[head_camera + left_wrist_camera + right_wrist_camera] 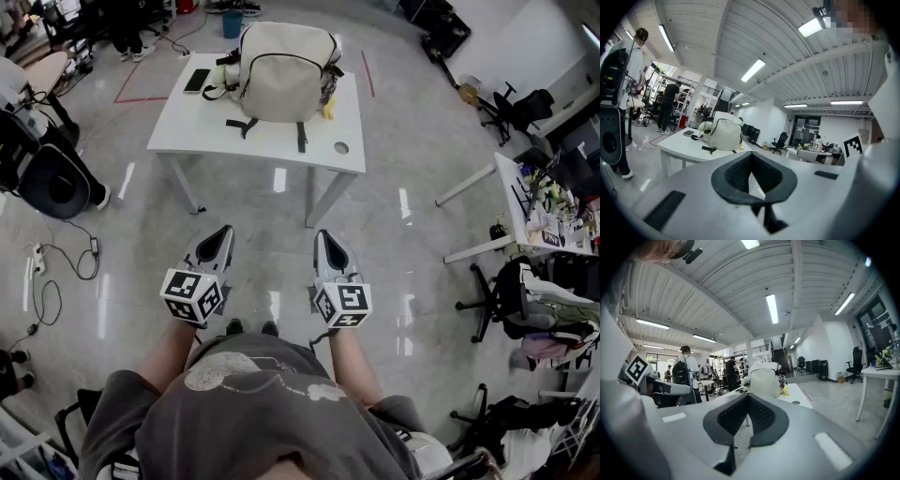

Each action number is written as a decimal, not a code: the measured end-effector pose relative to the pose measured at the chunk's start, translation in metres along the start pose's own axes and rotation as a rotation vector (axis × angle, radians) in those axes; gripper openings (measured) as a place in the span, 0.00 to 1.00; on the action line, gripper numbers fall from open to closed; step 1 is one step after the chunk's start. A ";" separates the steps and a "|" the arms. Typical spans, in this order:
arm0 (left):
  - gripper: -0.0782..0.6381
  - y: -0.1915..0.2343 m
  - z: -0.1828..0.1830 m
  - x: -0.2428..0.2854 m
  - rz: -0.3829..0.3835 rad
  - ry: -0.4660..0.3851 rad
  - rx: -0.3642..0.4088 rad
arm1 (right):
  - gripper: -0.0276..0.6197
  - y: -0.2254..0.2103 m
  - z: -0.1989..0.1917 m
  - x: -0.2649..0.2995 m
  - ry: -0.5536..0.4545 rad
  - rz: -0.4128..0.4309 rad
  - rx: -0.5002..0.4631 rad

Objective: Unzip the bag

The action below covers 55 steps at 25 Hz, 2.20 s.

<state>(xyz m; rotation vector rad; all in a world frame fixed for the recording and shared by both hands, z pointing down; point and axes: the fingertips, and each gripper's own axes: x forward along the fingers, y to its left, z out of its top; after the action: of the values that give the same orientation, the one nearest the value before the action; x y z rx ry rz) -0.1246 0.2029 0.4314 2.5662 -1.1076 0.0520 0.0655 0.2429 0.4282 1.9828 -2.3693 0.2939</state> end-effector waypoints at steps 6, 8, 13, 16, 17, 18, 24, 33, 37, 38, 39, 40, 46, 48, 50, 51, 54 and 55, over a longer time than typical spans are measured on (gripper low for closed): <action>0.12 -0.006 -0.006 0.000 0.006 0.024 0.039 | 0.04 0.008 0.000 0.000 0.000 0.019 -0.013; 0.12 -0.008 -0.006 -0.002 0.009 0.025 0.048 | 0.04 0.011 0.000 0.000 0.002 0.028 -0.016; 0.12 -0.008 -0.004 -0.004 0.025 0.018 0.081 | 0.04 0.017 -0.002 0.000 0.008 0.059 -0.028; 0.12 -0.009 0.000 0.001 0.036 0.014 0.110 | 0.04 0.014 -0.002 0.000 0.005 0.065 -0.032; 0.12 -0.009 0.002 0.002 0.039 0.012 0.121 | 0.04 0.012 -0.001 0.000 -0.002 0.066 -0.038; 0.12 -0.010 0.004 0.004 0.042 0.009 0.129 | 0.04 0.011 0.002 0.000 -0.014 0.069 -0.050; 0.12 -0.015 0.003 0.005 0.072 0.008 0.108 | 0.04 0.001 0.003 -0.013 -0.043 0.066 -0.067; 0.12 -0.029 -0.015 0.017 0.132 -0.004 0.085 | 0.04 -0.053 -0.015 -0.016 -0.011 0.040 -0.007; 0.12 -0.031 -0.015 0.024 0.132 -0.003 0.094 | 0.04 -0.064 -0.019 -0.013 -0.004 0.040 0.013; 0.12 -0.029 -0.013 0.028 0.131 -0.007 0.094 | 0.04 -0.068 -0.020 -0.009 -0.001 0.037 0.014; 0.12 -0.027 -0.011 0.032 0.131 -0.010 0.092 | 0.04 -0.071 -0.020 -0.006 0.001 0.032 0.019; 0.12 -0.025 -0.009 0.037 0.131 -0.012 0.090 | 0.04 -0.075 -0.019 -0.001 0.002 0.027 0.025; 0.12 0.003 -0.008 0.076 0.115 -0.005 0.074 | 0.04 -0.090 -0.020 0.036 0.021 0.013 0.018; 0.12 0.019 -0.005 0.091 0.109 -0.005 0.066 | 0.04 -0.094 -0.020 0.055 0.025 0.004 0.021; 0.12 0.037 0.001 0.111 0.102 -0.005 0.061 | 0.04 -0.100 -0.016 0.078 0.025 -0.001 0.017; 0.12 0.046 0.004 0.121 0.099 -0.004 0.059 | 0.04 -0.103 -0.013 0.091 0.026 -0.006 0.015; 0.12 0.071 0.016 0.151 0.084 -0.002 0.061 | 0.04 -0.113 -0.004 0.128 0.024 -0.028 0.019; 0.12 0.080 0.022 0.161 0.077 -0.002 0.061 | 0.04 -0.115 -0.001 0.142 0.023 -0.035 0.022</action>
<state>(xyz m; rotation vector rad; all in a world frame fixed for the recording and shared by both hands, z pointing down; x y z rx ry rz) -0.0724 0.0322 0.4618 2.5766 -1.2236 0.1031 0.1517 0.0863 0.4639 2.0167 -2.3247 0.3405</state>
